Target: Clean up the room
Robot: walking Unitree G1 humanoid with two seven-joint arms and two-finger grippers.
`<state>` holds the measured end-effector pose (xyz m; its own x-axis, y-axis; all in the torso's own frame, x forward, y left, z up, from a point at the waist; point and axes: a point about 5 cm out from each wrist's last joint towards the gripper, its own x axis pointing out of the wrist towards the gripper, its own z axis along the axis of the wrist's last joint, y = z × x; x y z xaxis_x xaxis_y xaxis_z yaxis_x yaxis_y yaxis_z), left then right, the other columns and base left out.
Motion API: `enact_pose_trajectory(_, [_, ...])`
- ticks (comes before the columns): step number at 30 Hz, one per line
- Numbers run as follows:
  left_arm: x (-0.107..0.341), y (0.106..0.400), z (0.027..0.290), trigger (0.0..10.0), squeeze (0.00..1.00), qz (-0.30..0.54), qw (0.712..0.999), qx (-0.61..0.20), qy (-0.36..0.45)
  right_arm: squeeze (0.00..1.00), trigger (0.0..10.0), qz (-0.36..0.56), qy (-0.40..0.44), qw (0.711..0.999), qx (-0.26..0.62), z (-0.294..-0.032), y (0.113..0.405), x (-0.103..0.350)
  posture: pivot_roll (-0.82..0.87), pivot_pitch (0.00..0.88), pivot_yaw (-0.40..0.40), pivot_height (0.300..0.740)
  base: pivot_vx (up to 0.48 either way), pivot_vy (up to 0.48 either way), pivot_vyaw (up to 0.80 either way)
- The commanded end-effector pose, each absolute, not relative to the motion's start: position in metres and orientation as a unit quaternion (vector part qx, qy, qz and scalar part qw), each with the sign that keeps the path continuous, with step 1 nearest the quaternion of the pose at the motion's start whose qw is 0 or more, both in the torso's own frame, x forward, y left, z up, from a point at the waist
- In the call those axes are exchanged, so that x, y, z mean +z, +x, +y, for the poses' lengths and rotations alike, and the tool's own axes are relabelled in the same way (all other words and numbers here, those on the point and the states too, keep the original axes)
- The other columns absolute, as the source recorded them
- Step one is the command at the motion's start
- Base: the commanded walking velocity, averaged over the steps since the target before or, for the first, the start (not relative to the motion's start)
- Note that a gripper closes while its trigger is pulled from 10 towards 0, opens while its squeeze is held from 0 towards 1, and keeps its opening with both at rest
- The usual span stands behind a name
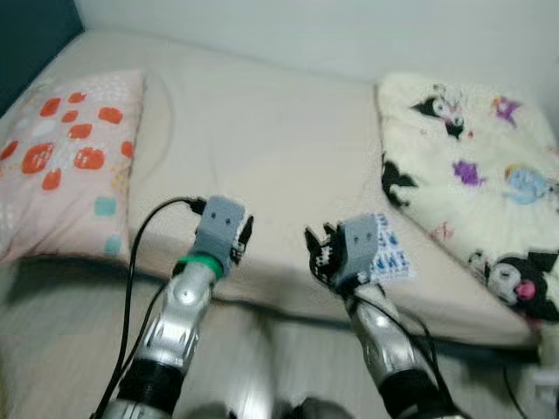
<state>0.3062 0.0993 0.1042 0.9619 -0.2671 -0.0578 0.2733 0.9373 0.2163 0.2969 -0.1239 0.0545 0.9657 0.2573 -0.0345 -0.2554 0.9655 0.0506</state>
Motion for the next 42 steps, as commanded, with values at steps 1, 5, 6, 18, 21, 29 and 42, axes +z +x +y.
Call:
enact_pose_trajectory(1, [0.102, 0.305, 0.094, 10.0, 0.00, 0.016, 0.983, -0.146, 0.110, 0.00, 10.0, 0.029, 0.023, 0.992, 0.122, -0.128, 0.295, 0.050, -0.02, 0.010, -0.024, 0.740, 0.000, 0.000, 0.00])
enact_pose_trajectory(5, [0.102, 0.305, 0.094, 10.0, 0.00, 0.017, 0.983, -0.145, 0.110, 0.00, 10.0, 0.029, 0.022, 0.992, 0.122, -0.128, 0.296, 0.051, -0.02, 0.008, -0.024, 0.740, 0.000, 0.000, 0.00])
enact_pose_trajectory(6, [0.102, 0.305, 0.094, 10.0, 0.00, 0.017, 0.983, -0.145, 0.110, 0.00, 10.0, 0.029, 0.022, 0.992, 0.123, -0.127, 0.296, 0.051, -0.02, 0.008, -0.024, 0.740, 0.000, 0.000, 0.00])
enact_pose_trajectory(18, [0.099, 0.306, 0.107, 10.0, 0.00, 0.024, 0.990, -0.088, 0.110, 0.00, 10.0, 0.030, 0.032, 0.989, 0.139, -0.124, 0.294, 0.049, -0.02, 0.011, -0.016, 0.740, 0.000, 0.000, 0.00])
enact_pose_trajectory(21, [0.095, 0.306, 0.118, 10.0, 0.00, 0.034, 0.992, -0.040, 0.116, 0.00, 10.0, 0.030, 0.035, 0.988, 0.147, -0.122, 0.294, 0.049, -0.01, 0.013, -0.016, 0.740, 0.000, 0.000, 0.00])
enact_pose_trajectory(29, [0.079, 0.310, 0.166, 10.0, 0.00, 0.096, 0.988, 0.070, 0.101, 0.00, 10.0, 0.018, 0.030, 0.985, 0.170, -0.112, 0.303, 0.059, 0.01, 0.040, -0.037, 0.740, 0.000, 0.000, 0.00])
enact_pose_trajectory(42, [0.109, 0.341, 0.180, 10.0, 0.00, 0.029, 0.992, 0.040, 0.120, 0.00, 10.0, -0.046, 0.004, 0.984, 0.169, -0.125, 0.322, 0.094, 0.00, 0.084, -0.079, 0.740, 0.000, 0.000, 0.00])
